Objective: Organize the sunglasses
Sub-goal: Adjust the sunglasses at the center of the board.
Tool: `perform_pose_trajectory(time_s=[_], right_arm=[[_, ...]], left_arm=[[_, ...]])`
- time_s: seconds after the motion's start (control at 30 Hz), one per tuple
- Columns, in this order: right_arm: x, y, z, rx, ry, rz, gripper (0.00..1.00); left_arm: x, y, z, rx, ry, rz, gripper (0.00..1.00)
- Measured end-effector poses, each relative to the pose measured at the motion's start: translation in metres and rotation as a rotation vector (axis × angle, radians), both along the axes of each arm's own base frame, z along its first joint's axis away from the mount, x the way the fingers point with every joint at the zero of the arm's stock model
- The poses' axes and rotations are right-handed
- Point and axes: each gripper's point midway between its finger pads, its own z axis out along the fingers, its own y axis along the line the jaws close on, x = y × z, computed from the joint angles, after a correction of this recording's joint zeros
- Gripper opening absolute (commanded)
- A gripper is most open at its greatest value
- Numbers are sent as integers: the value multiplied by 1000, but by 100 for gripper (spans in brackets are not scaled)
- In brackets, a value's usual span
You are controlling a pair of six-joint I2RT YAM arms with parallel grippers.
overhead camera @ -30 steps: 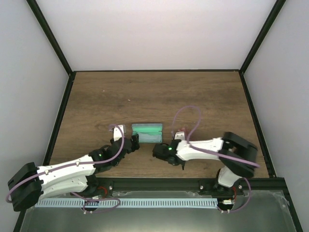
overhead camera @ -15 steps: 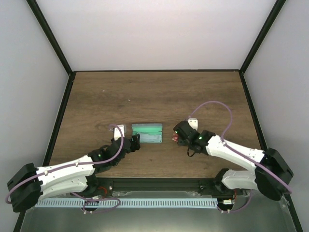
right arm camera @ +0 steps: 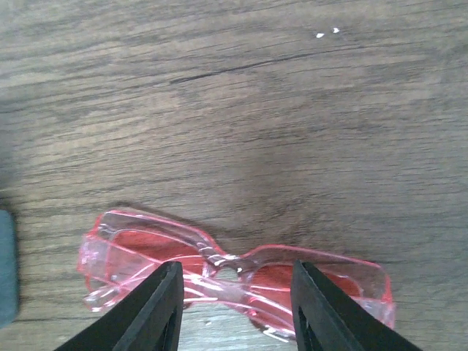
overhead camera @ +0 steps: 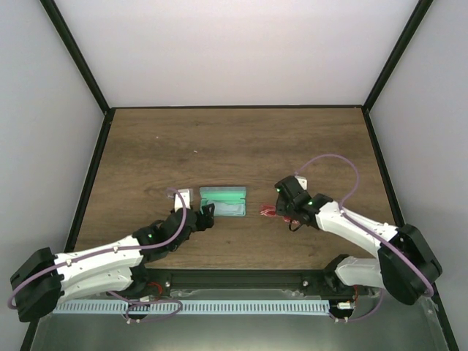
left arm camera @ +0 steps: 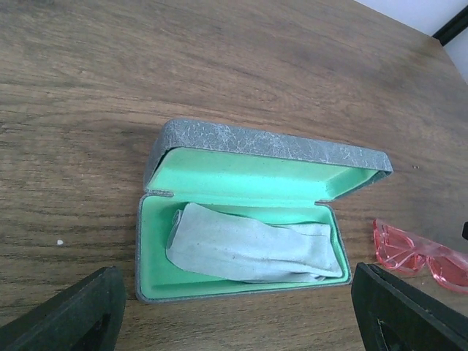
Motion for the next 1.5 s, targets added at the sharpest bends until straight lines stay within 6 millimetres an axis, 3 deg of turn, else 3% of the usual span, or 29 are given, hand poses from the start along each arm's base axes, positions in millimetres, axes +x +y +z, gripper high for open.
perform_pose_trajectory(time_s=[0.3, 0.53, 0.67, 0.87, 1.1, 1.5], right_arm=[[-5, 14, 10, 131, -69, 74, 41], [2, 6, -14, 32, -9, 52, 38], [8, 6, -19, 9, -3, 63, 41], [13, 20, -4, 61, -65, 145, 44], [7, 29, -12, 73, -42, 225, 63], [-1, 37, -16, 90, -14, 300, 60]], left_arm=[[-2, 1, 1, -19, -6, -7, 87], [-4, 1, -1, -20, -1, -15, 86], [-4, 1, 2, -29, -7, -16, 86], [-4, 2, 5, -41, -15, -15, 86], [-4, 2, 4, -39, -14, -17, 86], [-6, 1, -1, -30, 7, -25, 86]])
